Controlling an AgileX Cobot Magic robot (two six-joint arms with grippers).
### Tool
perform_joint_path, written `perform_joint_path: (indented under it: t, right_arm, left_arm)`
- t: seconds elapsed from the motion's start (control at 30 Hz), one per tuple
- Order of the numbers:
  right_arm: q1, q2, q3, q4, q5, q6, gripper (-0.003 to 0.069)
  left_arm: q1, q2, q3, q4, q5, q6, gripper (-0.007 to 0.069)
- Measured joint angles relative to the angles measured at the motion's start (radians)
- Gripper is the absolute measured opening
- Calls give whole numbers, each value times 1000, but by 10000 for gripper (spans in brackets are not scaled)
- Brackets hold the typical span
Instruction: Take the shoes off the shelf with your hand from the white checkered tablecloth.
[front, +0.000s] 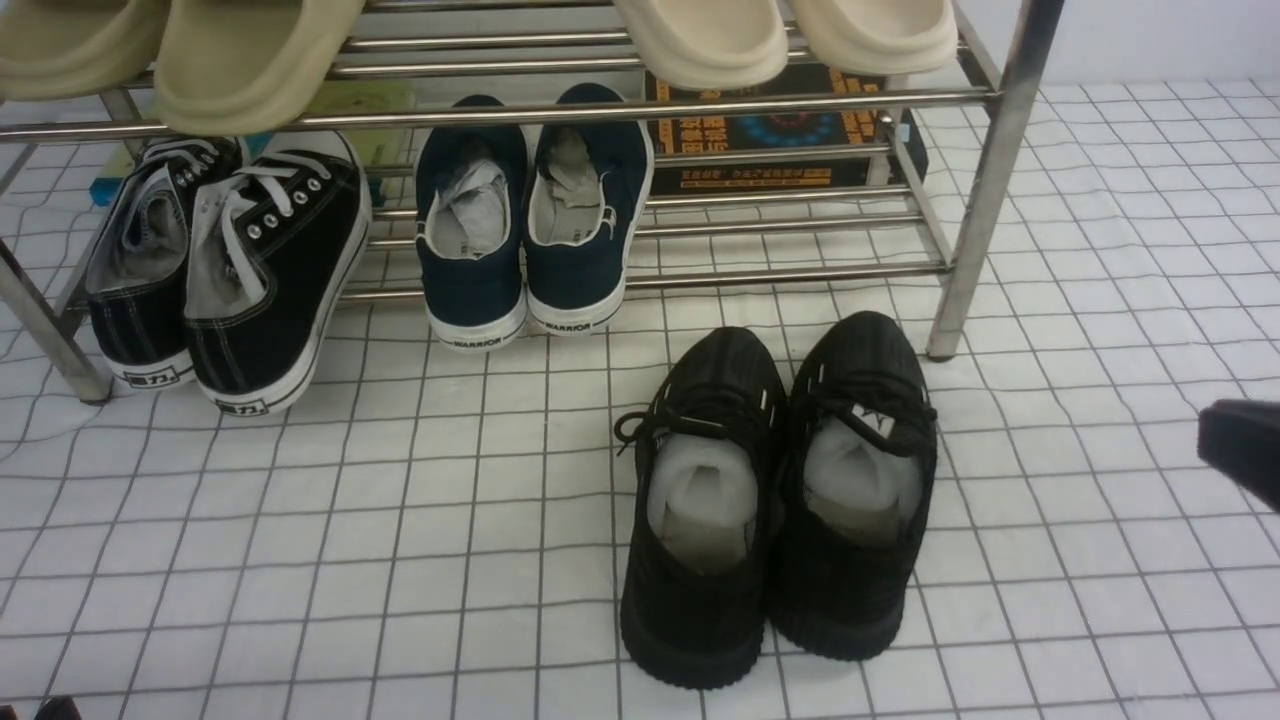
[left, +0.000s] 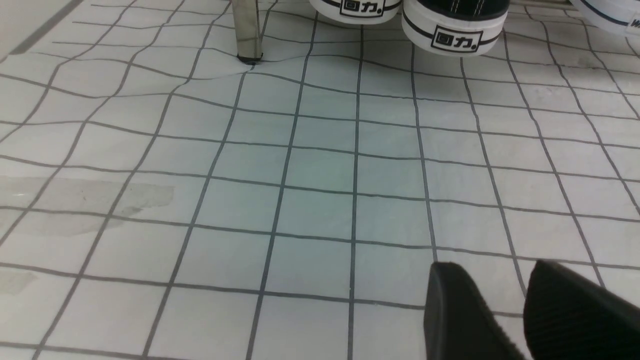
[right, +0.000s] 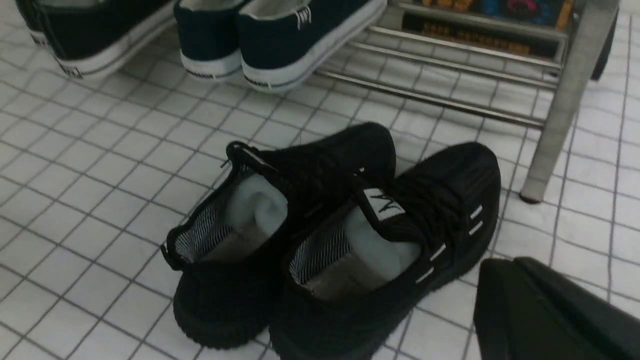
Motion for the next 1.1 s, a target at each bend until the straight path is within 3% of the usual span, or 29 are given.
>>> perform_joint_path:
  t: [0.1, 0.2, 1.1]
  right_arm:
    - [0, -52, 142, 0, -182, 0, -9]
    - [0, -74, 188, 0, -236, 0, -6]
    - [-24, -151, 307, -19, -199, 0, 11]
  left_arm:
    - [0, 0, 0, 0, 0, 0, 239]
    - [0, 0, 0, 0, 0, 0, 239]
    - [0, 0, 0, 0, 0, 0, 239]
